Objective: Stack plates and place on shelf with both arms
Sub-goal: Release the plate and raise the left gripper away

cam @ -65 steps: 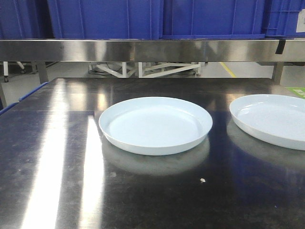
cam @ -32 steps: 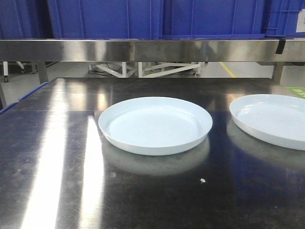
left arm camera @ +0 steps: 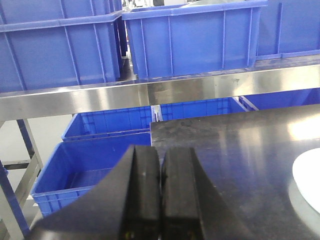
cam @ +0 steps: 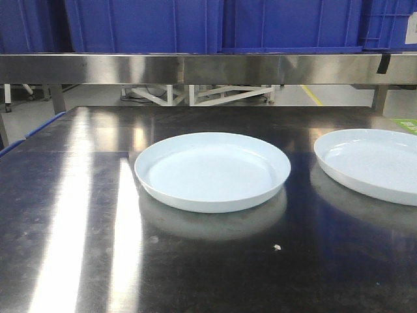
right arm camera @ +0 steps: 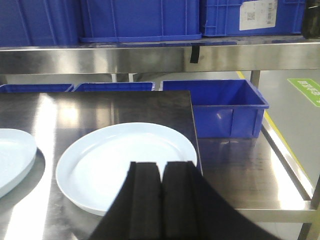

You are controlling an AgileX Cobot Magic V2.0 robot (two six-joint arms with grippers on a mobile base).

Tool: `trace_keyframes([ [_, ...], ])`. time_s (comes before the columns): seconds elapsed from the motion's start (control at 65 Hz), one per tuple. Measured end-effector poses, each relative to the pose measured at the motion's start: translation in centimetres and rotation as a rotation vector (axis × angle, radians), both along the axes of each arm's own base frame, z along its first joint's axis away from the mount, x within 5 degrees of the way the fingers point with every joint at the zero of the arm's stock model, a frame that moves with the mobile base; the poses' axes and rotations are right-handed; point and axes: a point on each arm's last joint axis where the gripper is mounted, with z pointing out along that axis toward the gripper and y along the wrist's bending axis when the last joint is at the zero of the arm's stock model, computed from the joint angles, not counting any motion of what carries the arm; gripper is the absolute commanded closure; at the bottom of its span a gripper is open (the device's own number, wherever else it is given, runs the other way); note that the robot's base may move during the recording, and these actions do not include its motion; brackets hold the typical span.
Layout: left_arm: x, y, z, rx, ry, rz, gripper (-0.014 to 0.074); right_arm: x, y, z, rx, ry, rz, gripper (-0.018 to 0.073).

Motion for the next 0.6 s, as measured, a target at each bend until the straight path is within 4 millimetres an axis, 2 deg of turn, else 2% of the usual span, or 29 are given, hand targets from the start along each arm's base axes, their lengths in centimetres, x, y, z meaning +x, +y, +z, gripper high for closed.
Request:
trace_keyframes([
  [0.215,0.0,0.0,0.0,0.0,0.002,0.0,0.0514,1.0,0.3,2.1,0.012,0.227,0.037,0.0502],
  [0.431,0.0,0.0,0.0,0.0,0.002,0.0,0.0514,3.4,0.2,3.1,0.027,0.427,0.052,0.0502],
  [0.6,0.0,0.0,0.0,0.0,0.002,0.0,0.0514,5.5,0.1,5.0,0.033,0.497,0.059,0.0502],
])
